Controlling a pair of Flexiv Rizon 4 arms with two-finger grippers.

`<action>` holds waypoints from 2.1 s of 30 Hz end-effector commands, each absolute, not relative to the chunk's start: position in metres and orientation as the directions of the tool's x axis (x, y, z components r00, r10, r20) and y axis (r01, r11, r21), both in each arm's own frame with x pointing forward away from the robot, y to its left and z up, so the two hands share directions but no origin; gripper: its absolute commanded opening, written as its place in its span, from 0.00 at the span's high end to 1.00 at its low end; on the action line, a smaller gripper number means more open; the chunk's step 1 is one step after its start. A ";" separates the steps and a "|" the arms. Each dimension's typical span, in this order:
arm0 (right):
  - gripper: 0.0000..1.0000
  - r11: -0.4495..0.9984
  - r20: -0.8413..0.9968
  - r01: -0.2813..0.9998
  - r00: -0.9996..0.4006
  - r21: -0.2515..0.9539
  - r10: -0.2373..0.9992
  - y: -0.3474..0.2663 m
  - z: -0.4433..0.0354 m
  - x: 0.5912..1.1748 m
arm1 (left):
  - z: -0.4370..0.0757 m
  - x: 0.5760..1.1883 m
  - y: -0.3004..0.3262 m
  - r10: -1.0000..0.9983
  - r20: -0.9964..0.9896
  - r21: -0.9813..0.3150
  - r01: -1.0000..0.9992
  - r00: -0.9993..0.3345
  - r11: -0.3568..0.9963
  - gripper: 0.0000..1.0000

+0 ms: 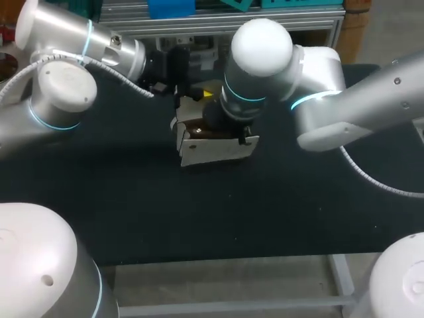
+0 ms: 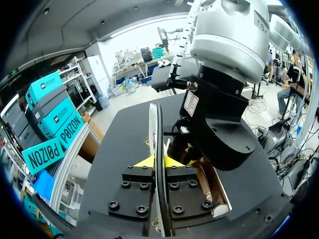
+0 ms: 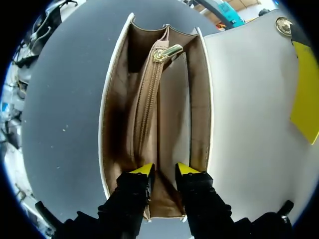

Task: Pick up the bag, open it, inspect its contents, close it, and place it on the opposite side

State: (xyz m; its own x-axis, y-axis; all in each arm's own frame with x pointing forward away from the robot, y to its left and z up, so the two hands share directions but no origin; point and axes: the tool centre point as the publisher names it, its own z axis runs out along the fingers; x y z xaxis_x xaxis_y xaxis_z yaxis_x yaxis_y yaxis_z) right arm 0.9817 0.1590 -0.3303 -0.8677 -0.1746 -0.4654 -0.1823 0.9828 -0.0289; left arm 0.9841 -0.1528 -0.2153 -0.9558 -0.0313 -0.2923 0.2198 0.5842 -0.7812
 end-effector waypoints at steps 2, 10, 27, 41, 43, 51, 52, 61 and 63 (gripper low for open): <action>0.00 0.983 -0.431 -0.178 -0.885 -0.034 -0.175 0.163 -0.335 0.989 | -0.212 0.978 -0.151 -0.030 -0.297 -0.786 0.227 -0.954 0.575 1.00; 0.00 0.983 -0.425 -0.180 -0.888 -0.029 -0.175 0.163 -0.337 0.988 | -0.215 0.979 -0.151 -0.018 -0.302 -0.786 0.238 -0.953 0.571 1.00; 0.00 0.983 -0.425 -0.181 -0.888 -0.030 -0.176 0.163 -0.337 0.987 | -0.216 0.978 -0.152 -0.008 -0.308 -0.779 0.247 -0.951 0.577 1.00; 0.00 0.983 -0.429 -0.182 -0.886 -0.029 -0.176 0.163 -0.337 0.987 | -0.217 0.978 -0.154 -0.002 -0.307 -0.776 0.249 -0.952 0.579 1.00; 0.00 0.983 -0.430 -0.183 -0.885 -0.029 -0.177 0.162 -0.336 0.986 | -0.217 0.978 -0.154 -0.001 -0.306 -0.776 0.249 -0.952 0.580 1.00; 1.00 0.985 -0.493 -0.171 -0.856 -0.016 -0.157 0.160 -0.323 0.981 | -0.218 0.977 -0.156 0.007 -0.307 -0.773 0.254 -0.952 0.582 1.00; 1.00 0.985 -0.499 -0.170 -0.852 -0.014 -0.154 0.159 -0.321 0.980 | -0.218 0.977 -0.156 0.008 -0.308 -0.772 0.255 -0.951 0.582 1.00; 1.00 0.985 -0.576 -0.173 -0.806 0.010 -0.136 0.156 -0.298 0.968 | -0.215 0.972 -0.162 0.024 -0.314 -0.764 0.268 -0.949 0.587 1.00; 1.00 0.985 -0.592 -0.172 -0.795 0.014 -0.130 0.155 -0.294 0.965 | -0.214 0.970 -0.163 0.027 -0.315 -0.762 0.270 -0.949 0.589 1.00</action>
State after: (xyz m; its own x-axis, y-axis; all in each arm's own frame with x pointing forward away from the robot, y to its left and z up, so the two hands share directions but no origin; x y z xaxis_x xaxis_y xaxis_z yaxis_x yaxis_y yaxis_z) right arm 0.9720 0.1600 -0.3004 -0.8169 -0.1377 -0.5601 -0.1705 0.9853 0.0064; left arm 0.9737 -0.1590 -0.2129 -0.9494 0.0282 -0.3128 0.2691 0.5869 -0.7637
